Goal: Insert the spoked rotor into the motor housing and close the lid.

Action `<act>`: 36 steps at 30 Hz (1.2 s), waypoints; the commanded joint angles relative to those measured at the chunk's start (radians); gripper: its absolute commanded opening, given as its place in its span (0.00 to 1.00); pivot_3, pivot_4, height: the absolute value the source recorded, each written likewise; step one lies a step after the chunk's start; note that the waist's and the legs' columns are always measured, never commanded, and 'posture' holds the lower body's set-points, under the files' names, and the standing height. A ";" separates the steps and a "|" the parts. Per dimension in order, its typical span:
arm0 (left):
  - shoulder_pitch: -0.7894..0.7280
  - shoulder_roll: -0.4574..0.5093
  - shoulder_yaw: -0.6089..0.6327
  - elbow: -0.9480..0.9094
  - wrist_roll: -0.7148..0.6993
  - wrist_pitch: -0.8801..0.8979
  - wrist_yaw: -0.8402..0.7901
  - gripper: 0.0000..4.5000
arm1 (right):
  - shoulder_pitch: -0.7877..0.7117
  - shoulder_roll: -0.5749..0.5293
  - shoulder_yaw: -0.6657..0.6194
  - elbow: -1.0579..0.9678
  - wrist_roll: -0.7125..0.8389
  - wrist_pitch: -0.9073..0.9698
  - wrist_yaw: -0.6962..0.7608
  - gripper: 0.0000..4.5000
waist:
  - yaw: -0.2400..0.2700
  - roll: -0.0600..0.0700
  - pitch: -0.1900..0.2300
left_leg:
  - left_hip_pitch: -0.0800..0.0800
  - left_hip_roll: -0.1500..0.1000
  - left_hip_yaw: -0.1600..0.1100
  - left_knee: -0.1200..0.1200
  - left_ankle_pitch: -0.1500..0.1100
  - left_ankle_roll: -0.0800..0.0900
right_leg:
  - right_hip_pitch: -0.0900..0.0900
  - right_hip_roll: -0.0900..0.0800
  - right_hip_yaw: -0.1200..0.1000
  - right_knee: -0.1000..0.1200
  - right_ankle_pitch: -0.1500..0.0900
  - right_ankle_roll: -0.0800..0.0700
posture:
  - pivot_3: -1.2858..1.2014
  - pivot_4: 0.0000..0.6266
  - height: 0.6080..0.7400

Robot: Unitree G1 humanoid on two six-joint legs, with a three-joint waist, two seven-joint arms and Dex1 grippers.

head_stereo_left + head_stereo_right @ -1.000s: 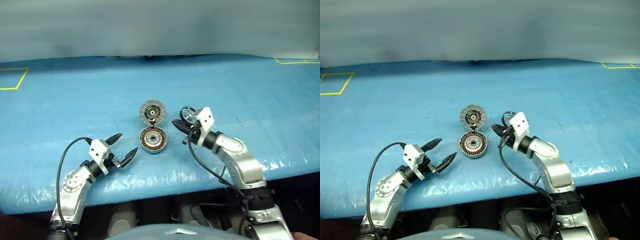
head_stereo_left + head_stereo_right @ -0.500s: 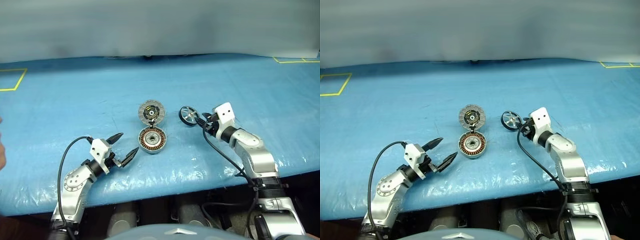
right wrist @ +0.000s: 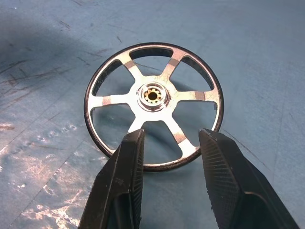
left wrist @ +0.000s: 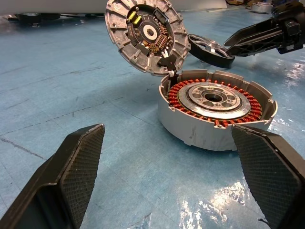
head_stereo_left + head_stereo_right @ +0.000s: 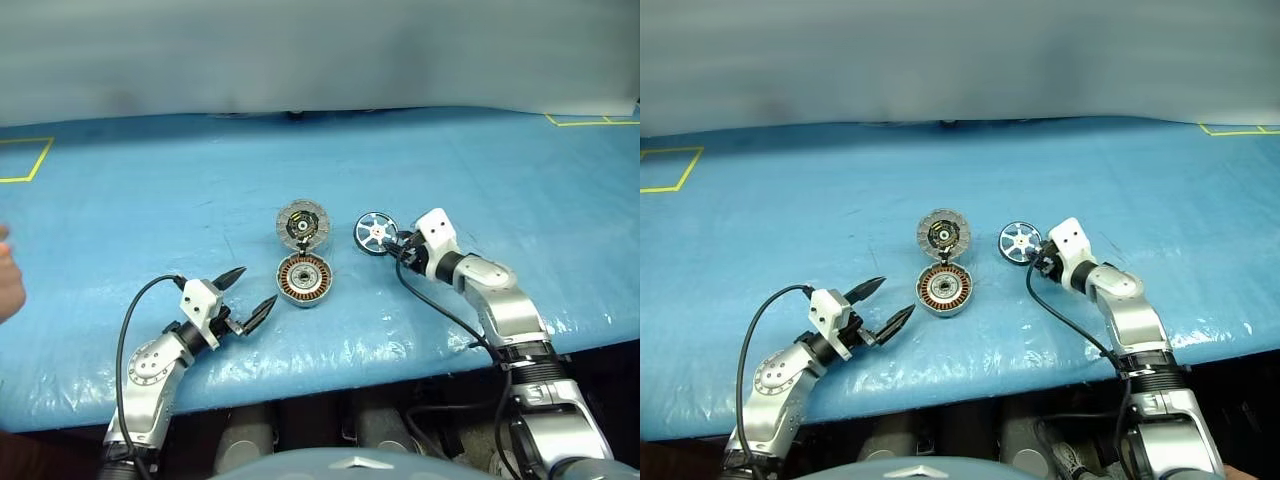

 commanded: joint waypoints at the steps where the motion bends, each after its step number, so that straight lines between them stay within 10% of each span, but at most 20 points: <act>1: 0.001 0.002 0.005 -0.011 0.002 -0.016 0.000 1.00 | -0.039 0.006 0.012 0.024 -0.019 -0.038 0.002 0.41 | 0.000 0.000 0.000 | 0.000 0.000 0.000 0.000 0.000 0.000 | 0.000 0.000 0.000 0.000 0.000 0.000 | 0.52 0.24 1.00; 8: 0.003 0.001 0.007 -0.011 0.005 -0.020 0.005 1.00 | -0.060 0.008 0.053 0.068 -0.041 -0.041 0.035 0.41 | -0.001 0.000 0.000 | 0.000 0.000 0.000 0.000 0.000 0.000 | 0.000 0.000 0.000 0.000 0.000 0.000 | 0.52 0.24 1.00; 15: 0.006 0.001 0.009 -0.012 0.004 -0.022 0.005 1.00 | -0.060 0.013 0.049 0.122 -0.038 -0.025 0.036 0.00 | 0.000 0.000 -0.001 | 0.002 0.000 0.000 0.000 0.000 0.000 | 0.002 0.000 0.000 0.000 0.000 0.000 | 0.52 0.24 1.00; 36: -0.005 0.000 0.009 0.000 -0.021 -0.043 -0.053 1.00 | 0.177 0.076 -0.042 -0.347 0.414 0.159 0.258 0.00 | 0.001 0.000 0.000 | 0.001 0.000 -0.001 0.000 0.000 0.000 | 0.001 -0.001 -0.001 0.000 0.000 -0.001 | 0.52 0.24 1.00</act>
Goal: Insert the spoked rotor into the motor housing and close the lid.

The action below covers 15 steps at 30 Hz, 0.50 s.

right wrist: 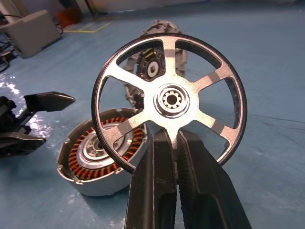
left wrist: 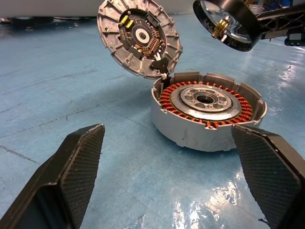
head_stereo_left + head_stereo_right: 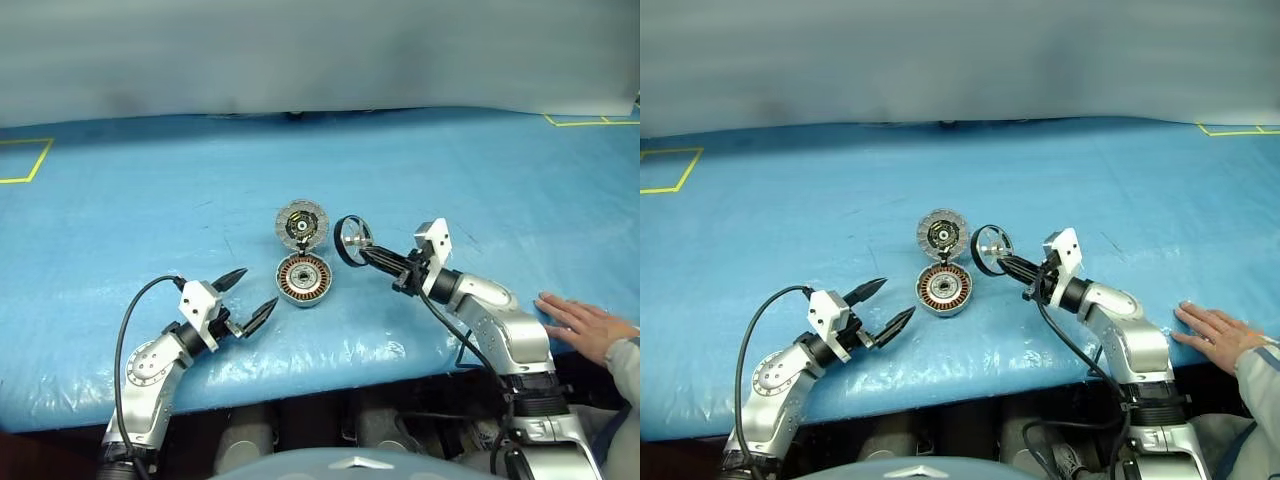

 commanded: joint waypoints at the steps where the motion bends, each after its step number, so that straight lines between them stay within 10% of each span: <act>1: -0.007 -0.002 0.005 -0.002 -0.011 -0.023 -0.011 1.00 | 0.003 0.012 0.034 -0.067 0.040 0.021 0.025 0.00 | 0.000 0.000 0.000 | 0.000 0.000 0.000 0.000 0.000 0.000 | 0.000 0.000 0.000 0.000 0.000 0.000 | 0.52 0.24 1.00; 15: -0.001 -0.003 0.006 0.001 0.001 -0.032 -0.004 1.00 | -0.054 0.024 0.215 -0.056 -0.174 -0.043 -0.057 0.00 | 0.001 0.000 0.000 | -0.001 0.000 0.000 0.000 0.000 0.000 | -0.001 0.000 -0.001 0.000 0.000 -0.001 | 0.52 0.24 1.00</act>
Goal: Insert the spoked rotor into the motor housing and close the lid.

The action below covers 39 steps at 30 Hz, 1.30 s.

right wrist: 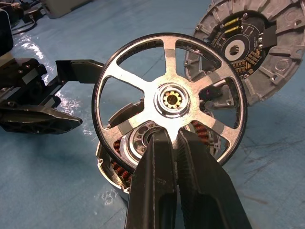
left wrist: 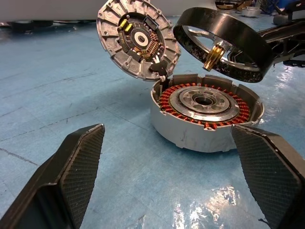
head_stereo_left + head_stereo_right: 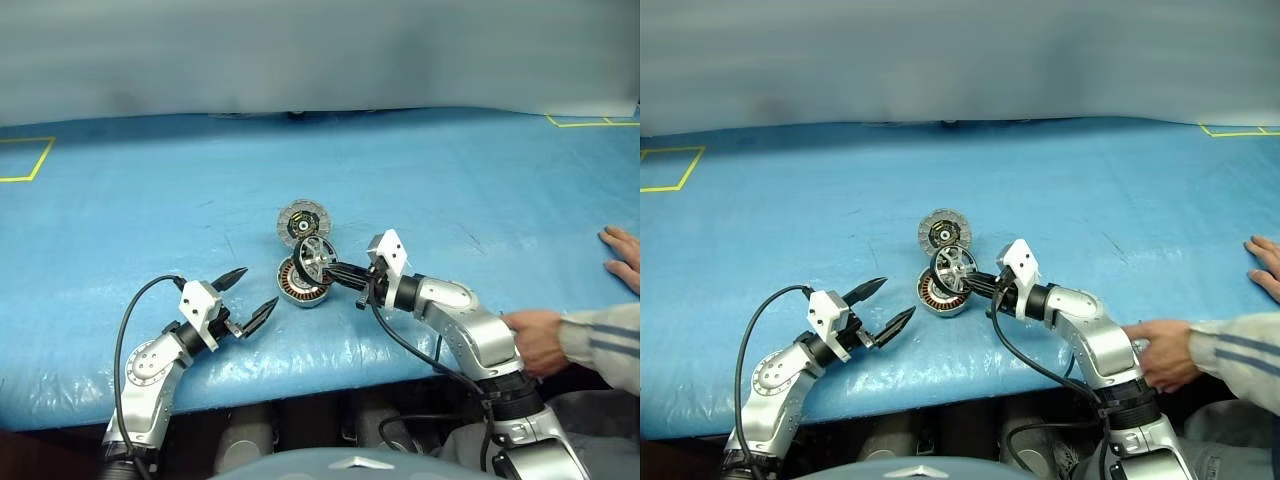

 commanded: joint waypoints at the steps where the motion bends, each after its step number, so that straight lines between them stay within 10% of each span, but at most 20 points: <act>1: 0.003 -0.003 0.005 -0.005 -0.001 -0.025 0.001 1.00 | -0.013 -0.010 0.017 -0.019 -0.028 -0.027 -0.002 0.00 | -0.001 0.000 0.000 | 0.000 0.000 0.000 0.000 0.000 0.000 | 0.000 0.000 0.000 0.000 0.000 0.000 | 0.52 0.24 1.00; 34: 0.006 -0.003 0.000 -0.010 0.010 -0.024 0.020 1.00 | -0.021 -0.042 0.063 -0.010 -0.112 -0.048 0.002 0.00 | 0.002 0.000 0.000 | 0.000 0.000 0.000 0.000 0.000 0.000 | 0.000 0.000 -0.001 0.000 0.000 0.000 | 0.52 0.24 1.00; 39: 0.004 -0.004 0.000 -0.009 0.010 -0.024 0.022 1.00 | -0.023 -0.041 0.062 -0.010 -0.122 -0.057 -0.003 0.31 | 0.000 0.000 0.000 | 0.000 0.000 0.000 0.000 0.000 0.000 | 0.000 0.000 -0.001 0.000 0.000 0.000 | 0.52 0.24 1.00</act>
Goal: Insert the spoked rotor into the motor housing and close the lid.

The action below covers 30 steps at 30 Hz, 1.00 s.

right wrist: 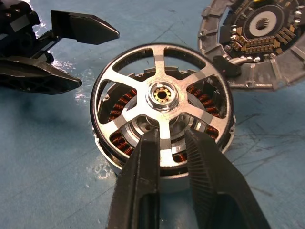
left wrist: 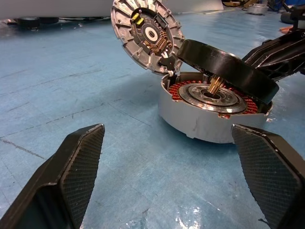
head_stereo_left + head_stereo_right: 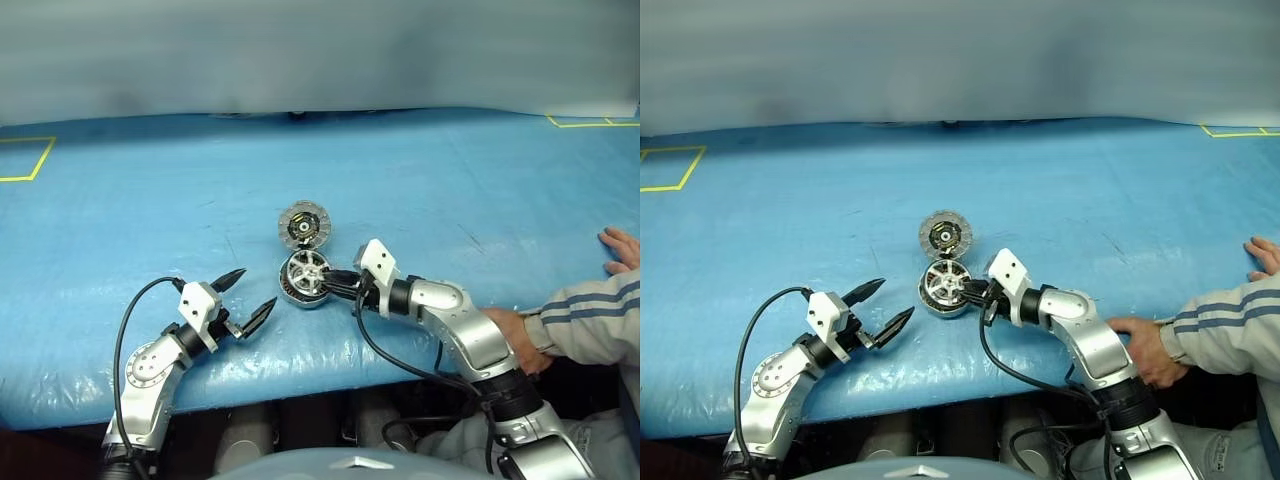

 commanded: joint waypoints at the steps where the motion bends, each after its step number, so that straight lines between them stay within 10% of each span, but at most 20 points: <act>1: -0.004 -0.004 0.000 -0.008 0.003 -0.023 0.002 1.00 | -0.013 -0.003 -0.013 -0.013 -0.003 -0.022 -0.004 0.31 | -0.001 0.000 0.000 | 0.000 0.000 0.000 0.000 0.000 0.000 | 0.000 0.000 0.000 0.000 0.000 0.000 | 0.52 0.24 1.00; 10: -0.007 -0.005 0.000 -0.004 0.003 -0.025 0.003 1.00 | -0.026 0.039 -0.032 -0.015 0.023 -0.025 -0.011 0.31 | -0.001 0.000 0.000 | 0.000 0.000 0.000 0.000 0.000 0.000 | 0.000 0.000 0.000 0.000 0.000 0.000 | 0.52 0.24 1.00; 16: -0.013 -0.007 -0.001 -0.002 0.005 -0.028 0.003 1.00 | -0.049 0.085 -0.019 0.041 0.003 -0.040 -0.040 0.00 | -0.001 0.000 0.000 | 0.000 0.000 0.000 0.000 0.000 0.000 | 0.000 0.000 0.000 0.000 0.000 0.000 | 0.52 0.24 1.00; 30: -0.014 -0.002 0.009 -0.005 0.006 -0.019 0.018 1.00 | -0.056 0.101 0.048 0.096 -0.069 -0.058 -0.045 0.00 | -0.003 0.000 0.000 | 0.000 0.000 0.000 0.000 0.000 0.000 | 0.000 0.000 0.000 0.000 0.000 0.000 | 0.52 0.24 1.00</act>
